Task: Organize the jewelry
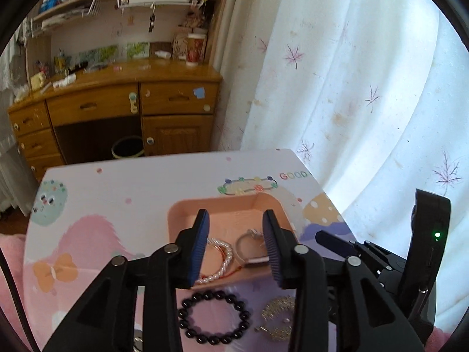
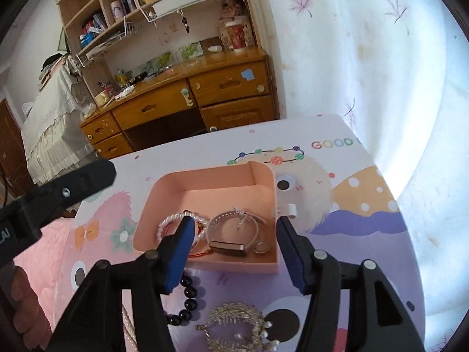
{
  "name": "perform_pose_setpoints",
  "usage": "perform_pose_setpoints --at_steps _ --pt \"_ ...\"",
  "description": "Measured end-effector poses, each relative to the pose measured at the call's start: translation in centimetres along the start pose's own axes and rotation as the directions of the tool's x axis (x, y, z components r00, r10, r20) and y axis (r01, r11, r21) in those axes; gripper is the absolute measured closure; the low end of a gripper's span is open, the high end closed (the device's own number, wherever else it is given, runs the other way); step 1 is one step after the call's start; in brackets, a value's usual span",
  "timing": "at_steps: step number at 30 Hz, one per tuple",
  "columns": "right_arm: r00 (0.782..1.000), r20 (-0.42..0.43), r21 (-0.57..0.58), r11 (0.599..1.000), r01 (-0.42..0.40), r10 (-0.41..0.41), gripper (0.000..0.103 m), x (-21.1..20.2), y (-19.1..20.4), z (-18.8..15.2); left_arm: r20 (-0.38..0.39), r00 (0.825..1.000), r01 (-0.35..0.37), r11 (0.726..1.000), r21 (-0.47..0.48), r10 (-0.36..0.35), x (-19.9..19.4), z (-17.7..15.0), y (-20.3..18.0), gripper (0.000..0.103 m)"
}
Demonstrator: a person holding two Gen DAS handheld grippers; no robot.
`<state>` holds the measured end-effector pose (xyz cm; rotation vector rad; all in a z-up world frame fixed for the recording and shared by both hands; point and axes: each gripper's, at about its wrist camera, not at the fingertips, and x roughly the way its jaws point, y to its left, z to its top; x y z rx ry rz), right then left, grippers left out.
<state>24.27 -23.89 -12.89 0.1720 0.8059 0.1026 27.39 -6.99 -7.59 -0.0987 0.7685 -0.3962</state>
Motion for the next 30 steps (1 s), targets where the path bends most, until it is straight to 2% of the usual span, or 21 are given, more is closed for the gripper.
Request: perform_pose_setpoints --at_steps 2,8,14,19,24,29,30 --pt "1.0 -0.007 -0.022 1.0 0.003 -0.003 0.045 -0.3 -0.1 -0.3 -0.006 1.0 -0.015 1.0 -0.005 0.015 -0.1 -0.2 -0.1 0.046" --pt "0.998 -0.061 -0.042 0.999 0.001 -0.003 0.045 -1.3 -0.8 -1.7 -0.061 0.996 -0.071 0.997 -0.036 0.069 -0.7 -1.5 0.3 0.035" --pt "0.993 -0.119 -0.056 0.998 0.004 -0.011 0.045 -2.9 -1.9 -4.3 -0.165 0.978 -0.136 0.989 -0.056 0.125 -1.2 -4.6 0.9 0.033" --pt "0.983 -0.183 -0.091 0.996 -0.005 -0.012 0.045 -4.4 -2.3 -6.9 -0.278 0.951 -0.163 0.984 -0.076 0.136 -1.1 -7.9 0.9 0.031" --pt "0.964 -0.267 -0.136 0.99 -0.032 -0.005 0.045 -5.1 -2.1 -9.4 -0.392 0.912 -0.161 0.985 -0.067 0.122 -1.5 -11.8 -0.1 0.028" --pt "0.955 -0.292 -0.283 0.959 -0.035 -0.052 0.045 -5.3 -0.9 -11.7 -0.472 0.877 -0.128 0.991 -0.039 0.095 -1.9 -14.8 -1.8 0.028" --pt "0.954 -0.294 -0.323 0.946 -0.035 -0.065 0.045 -5.2 -0.6 -12.2 -0.478 0.874 -0.124 0.992 -0.038 0.091 -1.8 -15.1 -2.0 0.028"
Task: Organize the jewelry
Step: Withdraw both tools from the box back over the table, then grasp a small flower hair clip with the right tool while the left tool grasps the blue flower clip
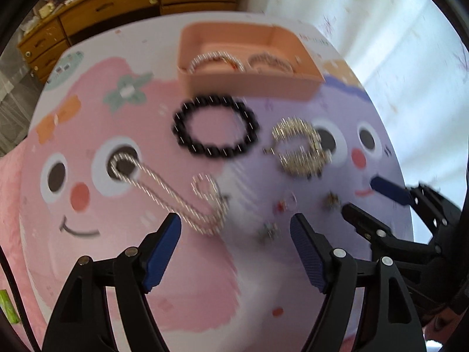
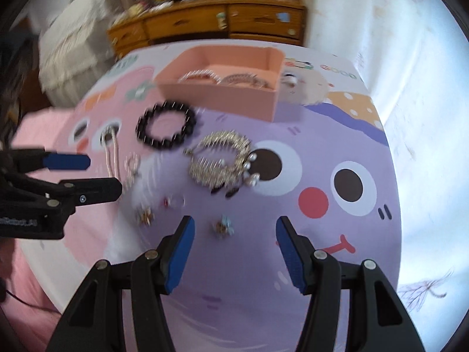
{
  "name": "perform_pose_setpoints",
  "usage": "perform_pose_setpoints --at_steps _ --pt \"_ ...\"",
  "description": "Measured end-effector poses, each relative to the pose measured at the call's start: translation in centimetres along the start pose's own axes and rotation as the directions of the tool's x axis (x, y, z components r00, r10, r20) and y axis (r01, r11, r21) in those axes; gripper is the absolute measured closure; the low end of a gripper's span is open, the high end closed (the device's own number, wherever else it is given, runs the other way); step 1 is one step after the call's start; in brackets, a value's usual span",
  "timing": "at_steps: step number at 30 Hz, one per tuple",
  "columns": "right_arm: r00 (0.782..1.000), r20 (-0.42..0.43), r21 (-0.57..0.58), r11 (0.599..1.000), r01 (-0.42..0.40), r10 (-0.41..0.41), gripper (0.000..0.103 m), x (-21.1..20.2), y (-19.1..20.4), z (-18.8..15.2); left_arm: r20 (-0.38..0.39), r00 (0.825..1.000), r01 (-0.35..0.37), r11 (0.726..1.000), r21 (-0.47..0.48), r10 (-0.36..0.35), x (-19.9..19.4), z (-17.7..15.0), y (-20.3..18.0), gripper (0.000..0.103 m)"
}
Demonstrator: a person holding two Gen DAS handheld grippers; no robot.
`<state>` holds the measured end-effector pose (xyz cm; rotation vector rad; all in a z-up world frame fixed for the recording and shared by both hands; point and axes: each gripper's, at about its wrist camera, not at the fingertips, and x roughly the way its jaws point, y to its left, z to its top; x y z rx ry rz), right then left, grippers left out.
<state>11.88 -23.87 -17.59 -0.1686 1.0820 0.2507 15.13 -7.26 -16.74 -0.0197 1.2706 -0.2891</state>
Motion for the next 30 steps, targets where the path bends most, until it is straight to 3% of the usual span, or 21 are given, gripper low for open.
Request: perform_pose_setpoints --at_steps 5,13,20,22,24,26,30 --pt "1.0 0.011 -0.165 0.986 0.03 -0.029 0.045 0.4 1.6 -1.1 -0.042 0.999 0.012 1.0 0.008 -0.012 0.9 -1.6 -1.2 0.028" --pt "0.997 0.038 -0.437 0.896 0.077 -0.067 0.045 1.1 4.0 -3.0 -0.063 0.998 -0.015 1.0 -0.016 0.014 2.3 -2.6 -2.7 0.024" --pt "0.999 0.037 -0.423 0.905 0.04 -0.027 0.046 1.3 2.8 -2.8 -0.051 0.999 0.006 0.997 -0.072 -0.01 3.1 -2.8 -2.9 0.022" --pt "0.999 0.032 -0.402 0.915 0.013 0.0 0.051 1.5 2.3 -2.6 -0.027 0.999 0.019 0.997 -0.073 -0.021 3.1 -2.9 -3.1 0.023" --pt "1.0 0.022 -0.393 0.92 -0.001 0.01 0.061 1.7 1.9 -2.4 -0.01 1.0 0.015 0.998 -0.059 -0.015 3.0 -2.7 -3.4 0.033" --pt "0.999 0.02 -0.384 0.923 -0.019 0.029 0.065 1.8 1.6 -2.2 -0.006 1.0 0.007 0.999 -0.051 -0.008 3.2 -2.5 -3.7 0.053" --pt "0.998 0.011 -0.376 0.925 -0.052 0.061 0.07 2.0 1.2 -1.9 -0.003 1.0 0.013 0.999 -0.052 -0.013 3.4 -2.4 -4.1 0.071"
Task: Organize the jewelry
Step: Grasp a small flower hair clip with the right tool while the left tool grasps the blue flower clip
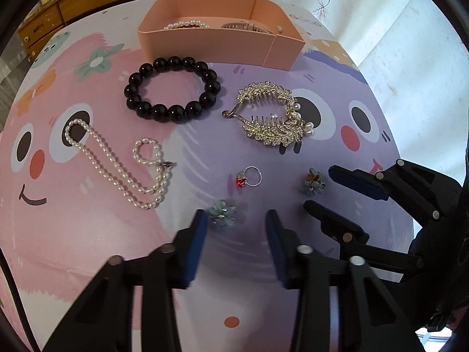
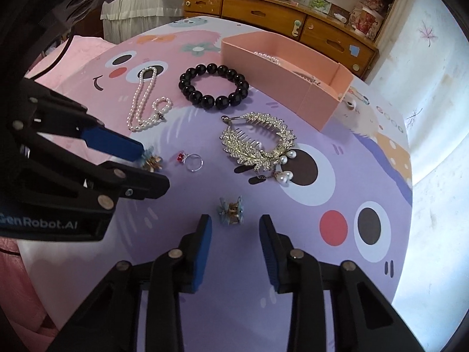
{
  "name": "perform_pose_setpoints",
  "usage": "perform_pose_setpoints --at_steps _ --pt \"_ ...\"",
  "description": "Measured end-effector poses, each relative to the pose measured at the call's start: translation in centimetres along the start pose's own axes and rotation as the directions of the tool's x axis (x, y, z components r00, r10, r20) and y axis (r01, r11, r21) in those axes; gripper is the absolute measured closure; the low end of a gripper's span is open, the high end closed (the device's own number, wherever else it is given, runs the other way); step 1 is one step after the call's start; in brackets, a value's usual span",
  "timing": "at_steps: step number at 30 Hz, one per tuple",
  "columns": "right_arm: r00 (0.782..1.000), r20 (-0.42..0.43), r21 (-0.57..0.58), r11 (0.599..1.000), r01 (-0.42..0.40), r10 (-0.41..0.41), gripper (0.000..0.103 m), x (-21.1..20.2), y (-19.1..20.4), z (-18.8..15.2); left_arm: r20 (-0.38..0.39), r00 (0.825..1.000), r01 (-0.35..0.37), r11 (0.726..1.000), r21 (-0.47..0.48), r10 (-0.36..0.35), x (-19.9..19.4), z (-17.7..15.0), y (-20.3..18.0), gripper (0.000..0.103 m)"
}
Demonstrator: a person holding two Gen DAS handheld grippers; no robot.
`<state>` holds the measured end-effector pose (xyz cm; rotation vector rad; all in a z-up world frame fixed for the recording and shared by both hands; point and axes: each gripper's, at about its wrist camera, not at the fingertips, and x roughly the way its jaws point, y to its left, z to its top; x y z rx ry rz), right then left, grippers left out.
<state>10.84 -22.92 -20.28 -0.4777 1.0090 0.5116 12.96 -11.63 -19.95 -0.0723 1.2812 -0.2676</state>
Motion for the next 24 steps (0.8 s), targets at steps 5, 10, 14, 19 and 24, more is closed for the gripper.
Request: perform_pose_setpoints --at_steps 5,10,14,19,24 --pt "0.999 0.005 -0.005 0.999 -0.032 0.032 0.083 0.2 0.0 0.2 0.007 1.0 -0.005 1.0 0.002 0.005 0.2 0.0 -0.1 0.087" --pt "0.999 0.004 -0.013 0.999 -0.042 0.042 0.089 0.2 0.2 0.4 0.033 0.999 -0.011 1.0 0.008 0.011 -0.3 0.3 -0.1 0.087" --pt "0.999 0.033 0.002 0.999 -0.042 0.042 0.093 -0.3 -0.1 0.7 0.048 0.999 0.001 1.0 -0.003 -0.001 -0.9 0.8 0.2 0.087" --pt "0.998 0.034 0.037 0.998 -0.046 0.045 0.101 -0.3 -0.8 1.2 0.088 0.996 0.013 0.999 -0.036 -0.01 -1.8 2.1 1.2 0.087" --pt "0.997 0.054 0.074 0.995 -0.06 0.056 0.1 -0.9 -1.0 1.3 0.091 0.996 0.0 0.999 -0.043 0.003 -1.9 2.3 1.5 0.087"
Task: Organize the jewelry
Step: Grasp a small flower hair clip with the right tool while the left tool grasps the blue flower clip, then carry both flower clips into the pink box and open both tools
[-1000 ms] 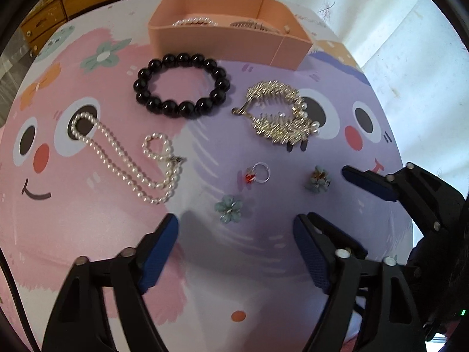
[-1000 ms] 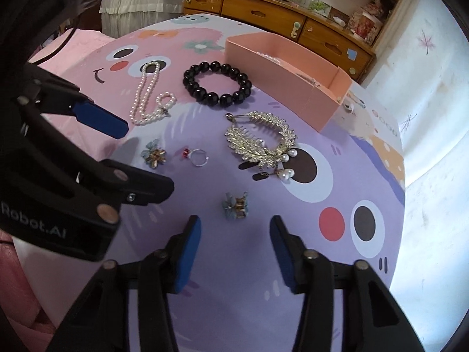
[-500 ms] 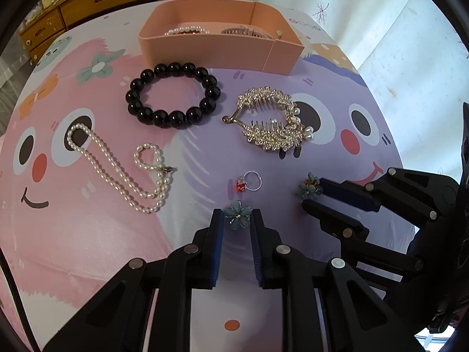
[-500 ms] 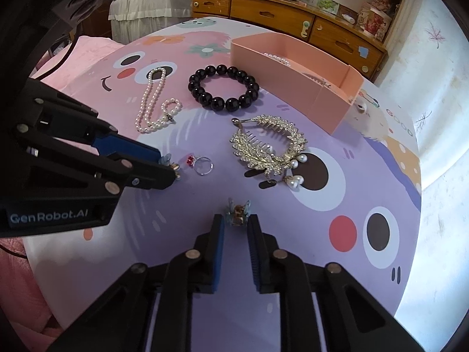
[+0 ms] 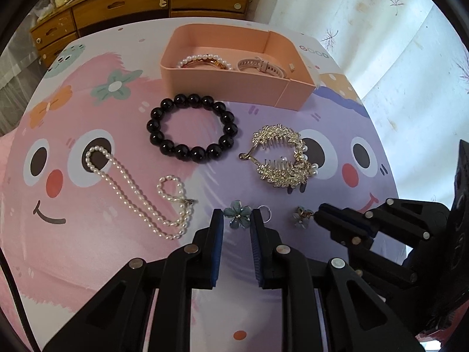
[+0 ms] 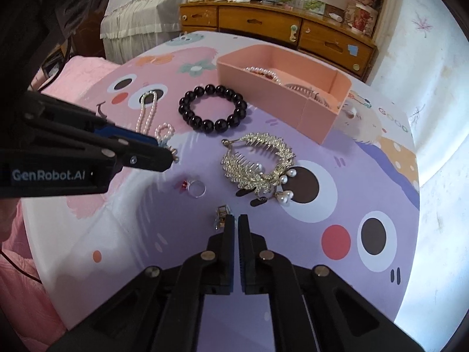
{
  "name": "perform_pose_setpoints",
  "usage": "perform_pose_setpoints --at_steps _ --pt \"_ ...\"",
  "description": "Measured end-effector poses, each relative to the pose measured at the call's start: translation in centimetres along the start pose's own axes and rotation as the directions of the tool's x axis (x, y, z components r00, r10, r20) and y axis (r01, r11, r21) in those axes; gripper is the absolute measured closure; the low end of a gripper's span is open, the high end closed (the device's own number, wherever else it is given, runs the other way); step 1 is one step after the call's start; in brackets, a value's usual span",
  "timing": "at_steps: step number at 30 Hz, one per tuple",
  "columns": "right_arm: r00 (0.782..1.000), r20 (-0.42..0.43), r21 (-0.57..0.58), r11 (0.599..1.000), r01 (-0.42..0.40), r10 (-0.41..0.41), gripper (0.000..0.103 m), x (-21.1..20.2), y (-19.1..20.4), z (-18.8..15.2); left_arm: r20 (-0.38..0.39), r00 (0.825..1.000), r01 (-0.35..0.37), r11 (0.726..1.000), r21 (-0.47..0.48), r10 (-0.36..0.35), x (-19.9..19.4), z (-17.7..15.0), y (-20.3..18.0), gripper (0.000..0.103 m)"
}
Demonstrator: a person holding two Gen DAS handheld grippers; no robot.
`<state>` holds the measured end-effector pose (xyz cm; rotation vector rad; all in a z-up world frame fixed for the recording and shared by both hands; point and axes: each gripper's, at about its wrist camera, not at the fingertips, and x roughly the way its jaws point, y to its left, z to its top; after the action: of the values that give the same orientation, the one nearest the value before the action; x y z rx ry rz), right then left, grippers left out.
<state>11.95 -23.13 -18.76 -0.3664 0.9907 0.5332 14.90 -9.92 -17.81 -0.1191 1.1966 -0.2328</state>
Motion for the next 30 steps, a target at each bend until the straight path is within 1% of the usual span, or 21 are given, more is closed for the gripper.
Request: perform_pose_setpoints --at_steps 2,3,4,6,12,13,14,17,22,28,30 --pt "1.0 -0.002 0.003 1.0 -0.01 0.01 0.096 0.0 0.1 0.1 -0.007 1.0 -0.003 1.0 0.004 0.003 0.0 -0.2 0.1 0.087" --pt "1.0 -0.007 -0.001 1.0 -0.015 0.015 0.09 0.1 0.2 0.1 -0.009 1.0 -0.005 1.0 0.008 0.005 0.0 -0.3 0.1 0.087" --pt "1.0 -0.01 -0.007 1.0 -0.018 0.018 0.081 0.3 0.4 0.2 -0.008 1.0 -0.005 1.0 0.012 0.005 -0.1 -0.5 0.1 0.087" --pt "1.0 -0.01 -0.024 1.0 -0.012 0.012 0.072 0.6 0.7 0.3 -0.006 1.0 -0.007 1.0 0.022 0.007 -0.1 -0.6 0.0 0.087" --pt "1.0 -0.023 -0.032 0.999 -0.014 0.013 0.073 1.5 1.0 0.5 0.017 1.0 -0.008 0.999 0.043 0.007 -0.6 -0.6 -0.3 0.087" --pt "1.0 -0.024 -0.023 1.0 -0.019 0.018 0.083 1.5 0.9 0.6 0.021 1.0 -0.01 0.999 0.044 0.009 -0.7 -0.6 -0.3 0.087" --pt "0.999 -0.022 -0.016 1.0 -0.023 0.023 0.088 1.4 0.8 0.7 0.023 1.0 -0.01 0.999 0.045 0.009 -0.8 -0.6 -0.3 0.087" --pt "0.999 -0.015 0.012 0.999 -0.036 0.036 0.088 1.2 0.3 0.8 0.035 0.999 -0.008 0.999 0.042 0.007 -1.1 -0.3 -0.2 0.087" --pt "0.999 0.002 0.026 0.999 -0.04 0.04 0.088 0.8 -0.3 1.8 0.072 0.997 -0.007 0.999 0.047 0.004 -1.9 1.0 -0.3 0.087" --pt "0.997 0.081 0.034 0.999 -0.022 0.019 0.088 -0.2 -1.5 5.0 0.143 0.99 -0.021 0.996 0.085 0.009 -2.4 3.7 -0.7 0.087" --pt "0.993 0.118 0.023 1.0 0.003 -0.005 0.088 -0.6 -2.0 6.5 0.179 0.984 -0.031 0.995 0.097 0.013 -2.6 5.0 -0.8 0.087"
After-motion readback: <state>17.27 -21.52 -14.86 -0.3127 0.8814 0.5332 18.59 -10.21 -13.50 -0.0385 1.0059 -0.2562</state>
